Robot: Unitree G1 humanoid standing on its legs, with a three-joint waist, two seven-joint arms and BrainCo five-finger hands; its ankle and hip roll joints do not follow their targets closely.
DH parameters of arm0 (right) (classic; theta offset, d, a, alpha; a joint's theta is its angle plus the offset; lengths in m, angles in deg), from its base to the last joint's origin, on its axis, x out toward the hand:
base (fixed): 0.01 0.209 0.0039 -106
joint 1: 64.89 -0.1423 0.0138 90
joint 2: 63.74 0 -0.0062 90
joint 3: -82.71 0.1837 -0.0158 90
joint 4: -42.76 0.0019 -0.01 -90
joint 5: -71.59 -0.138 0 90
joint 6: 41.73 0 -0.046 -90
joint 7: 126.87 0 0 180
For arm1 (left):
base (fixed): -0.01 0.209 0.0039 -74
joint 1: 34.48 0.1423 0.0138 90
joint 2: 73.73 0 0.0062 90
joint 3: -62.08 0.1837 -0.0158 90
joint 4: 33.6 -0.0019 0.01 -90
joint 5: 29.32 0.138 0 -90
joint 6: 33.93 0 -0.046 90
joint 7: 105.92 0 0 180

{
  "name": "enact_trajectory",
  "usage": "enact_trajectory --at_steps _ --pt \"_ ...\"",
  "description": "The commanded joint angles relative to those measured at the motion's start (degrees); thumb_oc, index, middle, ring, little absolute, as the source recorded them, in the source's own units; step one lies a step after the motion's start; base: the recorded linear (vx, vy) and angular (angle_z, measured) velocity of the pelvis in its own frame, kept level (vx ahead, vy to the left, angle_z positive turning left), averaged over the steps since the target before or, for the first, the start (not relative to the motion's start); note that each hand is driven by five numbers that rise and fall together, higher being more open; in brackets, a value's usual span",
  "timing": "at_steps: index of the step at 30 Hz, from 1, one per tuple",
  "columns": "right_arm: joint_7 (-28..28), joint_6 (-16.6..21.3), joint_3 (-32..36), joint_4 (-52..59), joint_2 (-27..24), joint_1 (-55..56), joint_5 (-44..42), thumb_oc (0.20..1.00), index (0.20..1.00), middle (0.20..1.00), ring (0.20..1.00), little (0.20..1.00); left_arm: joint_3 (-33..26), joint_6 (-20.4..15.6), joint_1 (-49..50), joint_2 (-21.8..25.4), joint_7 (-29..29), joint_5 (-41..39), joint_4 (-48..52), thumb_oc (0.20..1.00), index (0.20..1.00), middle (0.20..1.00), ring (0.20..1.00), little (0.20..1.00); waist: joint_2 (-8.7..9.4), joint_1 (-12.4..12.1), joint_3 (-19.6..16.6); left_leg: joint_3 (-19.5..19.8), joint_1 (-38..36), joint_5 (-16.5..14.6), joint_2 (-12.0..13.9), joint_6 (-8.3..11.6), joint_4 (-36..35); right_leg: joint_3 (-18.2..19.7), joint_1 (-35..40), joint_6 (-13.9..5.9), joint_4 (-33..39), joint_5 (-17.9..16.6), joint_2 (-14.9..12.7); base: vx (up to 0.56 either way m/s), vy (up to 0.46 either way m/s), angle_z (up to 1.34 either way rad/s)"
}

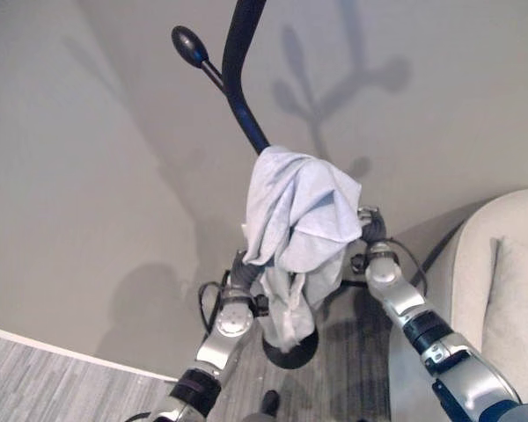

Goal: Hang the clothes on the sofa on the clothes rack.

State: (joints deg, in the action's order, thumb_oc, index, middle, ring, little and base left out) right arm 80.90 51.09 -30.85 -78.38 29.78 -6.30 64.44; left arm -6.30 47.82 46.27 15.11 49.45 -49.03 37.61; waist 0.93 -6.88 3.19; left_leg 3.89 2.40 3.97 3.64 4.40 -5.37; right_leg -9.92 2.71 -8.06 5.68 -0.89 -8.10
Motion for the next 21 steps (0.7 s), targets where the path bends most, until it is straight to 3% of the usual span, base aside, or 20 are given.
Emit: enact_trajectory --at_steps 1,13,21 --pt "0.78 3.90 0.04 1.92 0.15 -4.91 0.76 1.000 1.000 1.000 1.000 1.000 -2.07 -4.63 -2.90 2.36 -0.69 -2.01 0.51 1.000 1.000 1.000 1.000 1.000 4.18 0.49 0.00 -1.35 -3.37 -6.14 -1.50 -2.06 0.37 3.20 3.13 1.38 -0.68 1.18 -0.84 0.00 0.000 0.00" --pt "1.46 2.49 1.96 2.69 -1.94 -2.54 2.31 1.000 1.000 1.000 1.000 1.000 -9.43 -6.53 -1.42 2.14 -4.90 -4.99 -0.27 1.000 1.000 1.000 1.000 1.000 4.60 0.71 -0.93 -3.12 -4.75 -6.83 -1.19 -1.96 0.37 4.11 3.34 1.20 -0.68 1.03 -0.71 -0.01 -0.001 -0.08" --pt "2.04 1.33 5.67 8.98 -5.30 4.10 7.32 1.000 1.000 1.000 1.000 1.000 -17.85 -8.63 2.33 2.35 -9.46 -5.16 1.41 1.000 1.000 1.000 1.000 1.000 4.38 1.23 -1.80 -4.68 -5.95 -7.56 -1.08 -2.06 0.37 4.53 3.60 0.81 -0.68 0.69 -0.82 0.01 0.016 -0.10"
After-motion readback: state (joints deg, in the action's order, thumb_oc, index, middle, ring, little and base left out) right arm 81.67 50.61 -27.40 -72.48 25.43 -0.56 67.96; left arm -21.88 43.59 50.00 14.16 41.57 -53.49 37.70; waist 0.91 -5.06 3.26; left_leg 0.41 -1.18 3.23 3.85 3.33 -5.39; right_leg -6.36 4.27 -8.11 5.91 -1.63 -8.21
